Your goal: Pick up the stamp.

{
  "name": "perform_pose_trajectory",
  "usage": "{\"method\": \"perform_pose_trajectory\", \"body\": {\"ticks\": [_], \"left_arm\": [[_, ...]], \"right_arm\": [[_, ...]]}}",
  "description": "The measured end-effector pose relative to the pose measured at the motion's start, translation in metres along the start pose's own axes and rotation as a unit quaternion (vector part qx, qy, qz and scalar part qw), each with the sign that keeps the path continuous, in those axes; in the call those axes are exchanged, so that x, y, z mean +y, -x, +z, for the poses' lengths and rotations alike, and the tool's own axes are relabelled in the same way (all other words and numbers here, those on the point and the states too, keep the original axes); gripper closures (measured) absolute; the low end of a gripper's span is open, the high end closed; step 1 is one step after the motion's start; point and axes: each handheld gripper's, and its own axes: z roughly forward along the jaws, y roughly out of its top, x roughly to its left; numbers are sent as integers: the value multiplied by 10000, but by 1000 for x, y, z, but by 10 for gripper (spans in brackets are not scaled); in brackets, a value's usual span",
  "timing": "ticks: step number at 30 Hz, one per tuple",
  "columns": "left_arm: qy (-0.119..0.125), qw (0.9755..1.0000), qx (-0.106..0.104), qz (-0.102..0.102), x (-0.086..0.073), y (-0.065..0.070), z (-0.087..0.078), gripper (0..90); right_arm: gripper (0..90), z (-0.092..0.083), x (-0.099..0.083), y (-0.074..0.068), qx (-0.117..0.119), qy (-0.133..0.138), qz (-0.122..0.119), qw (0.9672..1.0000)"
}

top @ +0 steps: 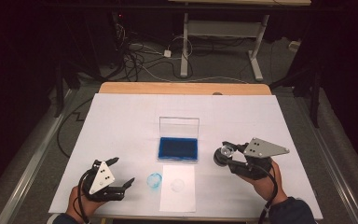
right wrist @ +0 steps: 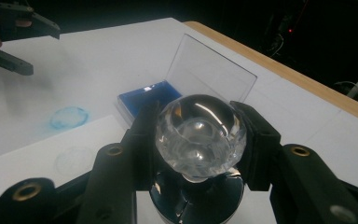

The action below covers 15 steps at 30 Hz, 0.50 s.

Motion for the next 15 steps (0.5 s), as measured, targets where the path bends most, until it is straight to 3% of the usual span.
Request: {"method": "perform_pose_trajectory", "body": {"ticks": [15], "left_arm": [[-49, 10000, -13, -35, -3, 0, -1, 146]], "right_arm": [[562, 17, 12, -7, 231, 80, -90, 9997]]}}
